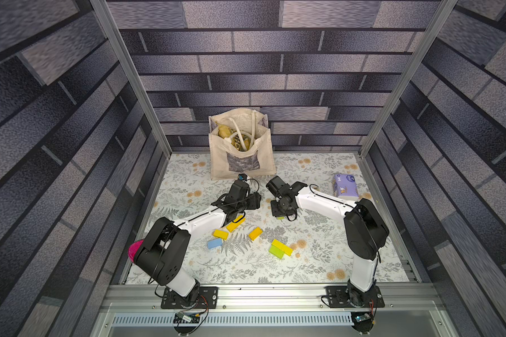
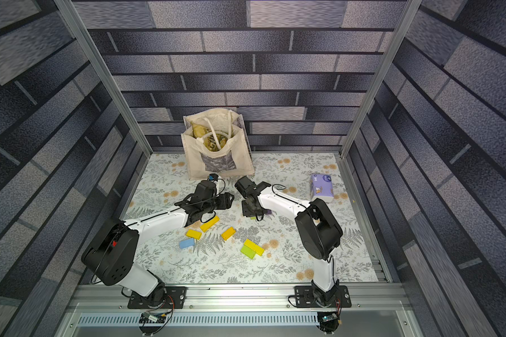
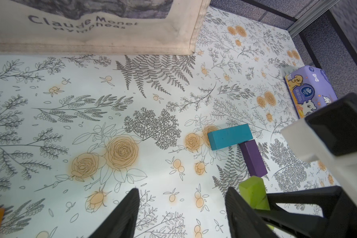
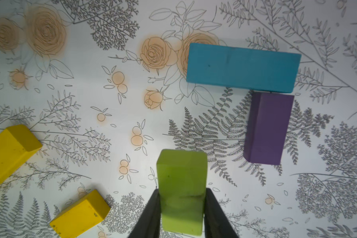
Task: Assemble the letter p with building blocks
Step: Place the building block at the center of the board.
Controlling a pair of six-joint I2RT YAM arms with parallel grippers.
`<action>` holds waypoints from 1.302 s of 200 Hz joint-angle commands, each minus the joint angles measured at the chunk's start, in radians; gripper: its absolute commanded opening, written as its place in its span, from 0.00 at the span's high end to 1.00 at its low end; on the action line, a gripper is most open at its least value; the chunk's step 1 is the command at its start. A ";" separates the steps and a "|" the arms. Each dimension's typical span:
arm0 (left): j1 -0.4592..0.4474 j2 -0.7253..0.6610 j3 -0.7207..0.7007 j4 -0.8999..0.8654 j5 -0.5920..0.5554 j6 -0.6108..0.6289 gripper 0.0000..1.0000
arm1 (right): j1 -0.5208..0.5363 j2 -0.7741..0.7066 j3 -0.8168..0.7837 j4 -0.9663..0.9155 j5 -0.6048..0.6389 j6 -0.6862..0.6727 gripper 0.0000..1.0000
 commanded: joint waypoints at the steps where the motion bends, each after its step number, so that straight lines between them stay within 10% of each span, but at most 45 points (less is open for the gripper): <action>1: 0.000 0.016 0.030 -0.022 -0.024 0.015 0.31 | 0.001 0.034 0.004 -0.006 0.000 0.019 0.88; 117: -0.002 0.042 0.034 -0.040 -0.026 0.028 0.31 | -0.002 0.107 0.015 0.010 0.076 0.023 0.59; 175: -0.002 0.058 0.029 0.001 0.023 -0.002 0.32 | -0.002 -0.119 -0.063 0.089 0.095 0.031 0.45; 219: -0.037 0.141 0.040 0.115 0.157 -0.044 0.41 | -0.002 -0.295 -0.285 0.143 0.021 0.147 0.57; 260: -0.072 0.181 0.034 0.156 0.184 -0.066 0.73 | -0.001 -0.314 -0.496 0.347 -0.106 0.255 0.90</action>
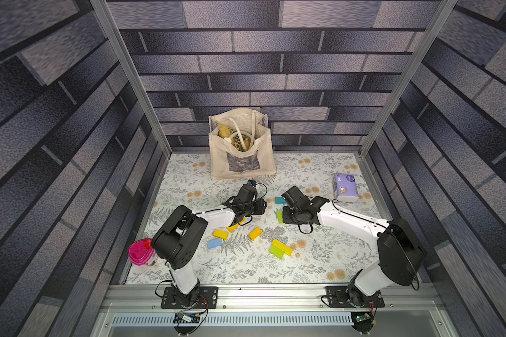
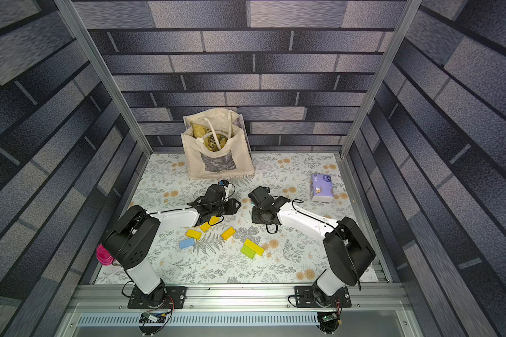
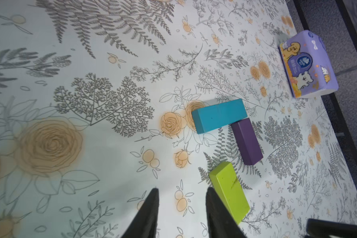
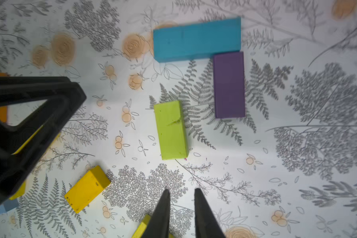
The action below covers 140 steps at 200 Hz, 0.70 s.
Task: Assemble the letter p with building blocks
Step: Place the building block at the center of the board, then assemble the building block at the center of the board.
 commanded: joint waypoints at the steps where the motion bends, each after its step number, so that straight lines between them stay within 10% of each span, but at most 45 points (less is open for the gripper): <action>1: -0.020 0.003 0.015 0.049 0.040 -0.019 0.73 | -0.001 0.009 -0.085 0.123 -0.092 0.083 0.91; 46: -0.040 0.019 0.013 0.007 0.035 -0.014 1.00 | -0.001 0.042 -0.080 0.151 -0.112 0.079 1.00; 140: -0.074 0.096 0.052 -0.013 0.073 -0.037 1.00 | -0.075 0.159 -0.091 0.229 -0.213 0.185 1.00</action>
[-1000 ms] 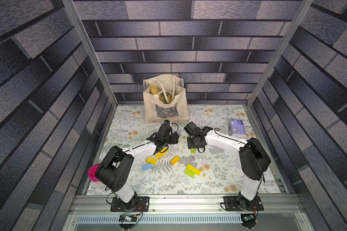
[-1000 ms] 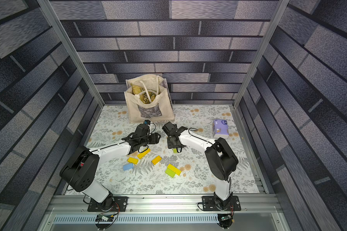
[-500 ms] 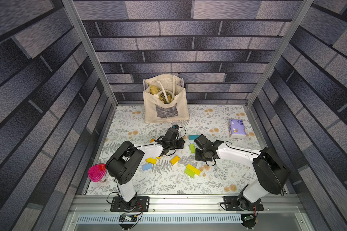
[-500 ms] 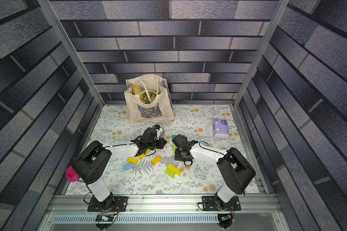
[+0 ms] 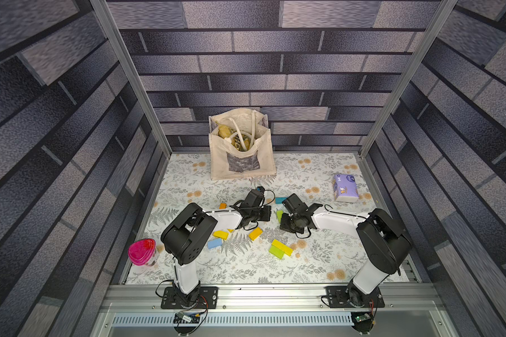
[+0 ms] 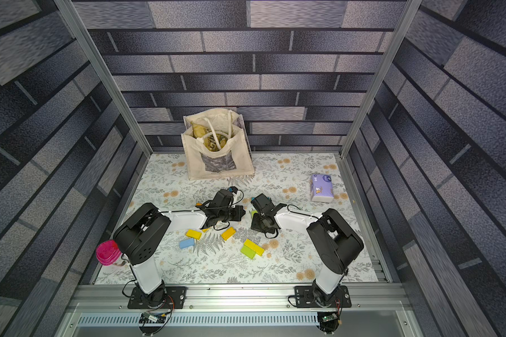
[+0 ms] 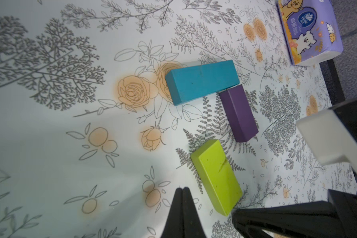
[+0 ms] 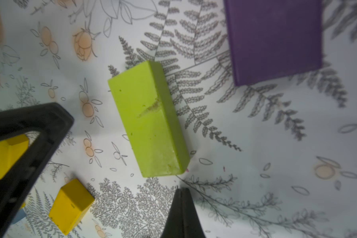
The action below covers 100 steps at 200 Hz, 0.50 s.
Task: Assemble the letter p with building blocks
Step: Assemble the building block at the center of the board.
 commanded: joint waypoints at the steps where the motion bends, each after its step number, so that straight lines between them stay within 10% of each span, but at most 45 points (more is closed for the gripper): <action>1: -0.005 0.021 0.033 -0.017 0.026 -0.024 1.00 | -0.023 0.044 -0.007 0.031 -0.029 0.044 1.00; 100: 0.019 0.088 0.091 -0.036 0.036 -0.047 1.00 | -0.053 0.106 0.029 0.037 -0.007 0.031 1.00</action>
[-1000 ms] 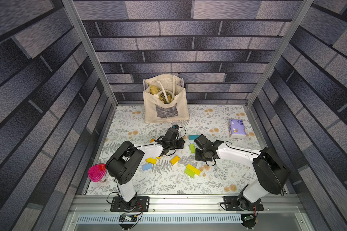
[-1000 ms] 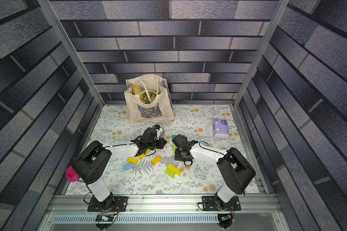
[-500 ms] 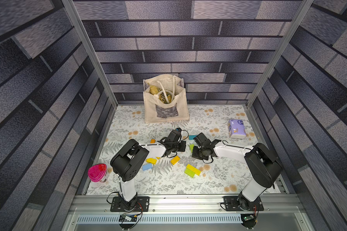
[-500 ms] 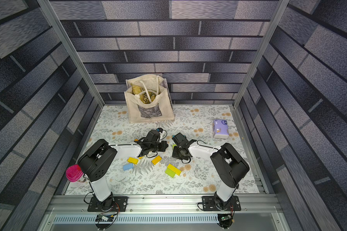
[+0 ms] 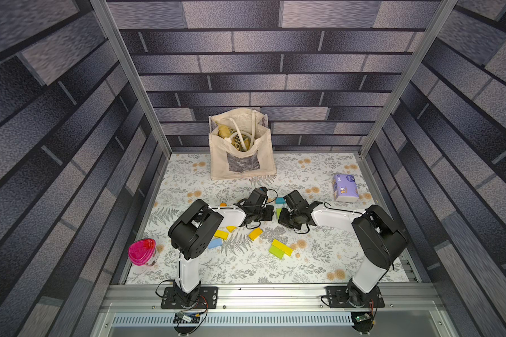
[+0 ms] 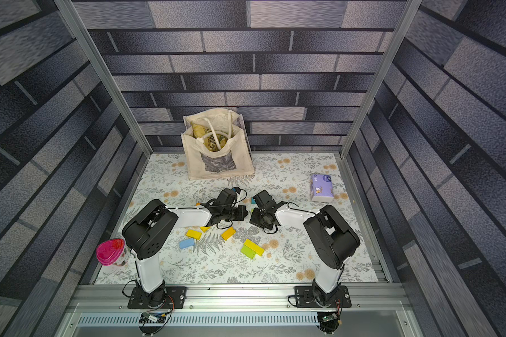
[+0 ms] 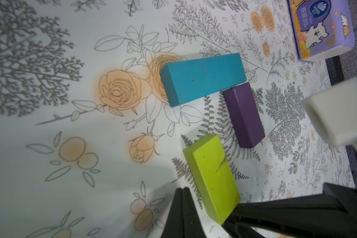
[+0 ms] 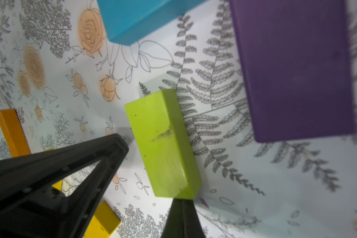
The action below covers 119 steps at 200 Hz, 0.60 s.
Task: Assemble the letter p with building blocks
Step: Assemble the building block at the center of the board.
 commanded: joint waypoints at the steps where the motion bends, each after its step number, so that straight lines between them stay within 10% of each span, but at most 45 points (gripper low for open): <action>1: 0.014 0.014 0.026 -0.014 0.009 -0.026 1.00 | -0.012 0.055 0.007 -0.065 0.041 -0.013 1.00; 119: 0.025 0.044 0.057 -0.004 0.023 -0.042 1.00 | -0.027 0.067 0.042 -0.128 0.078 -0.063 1.00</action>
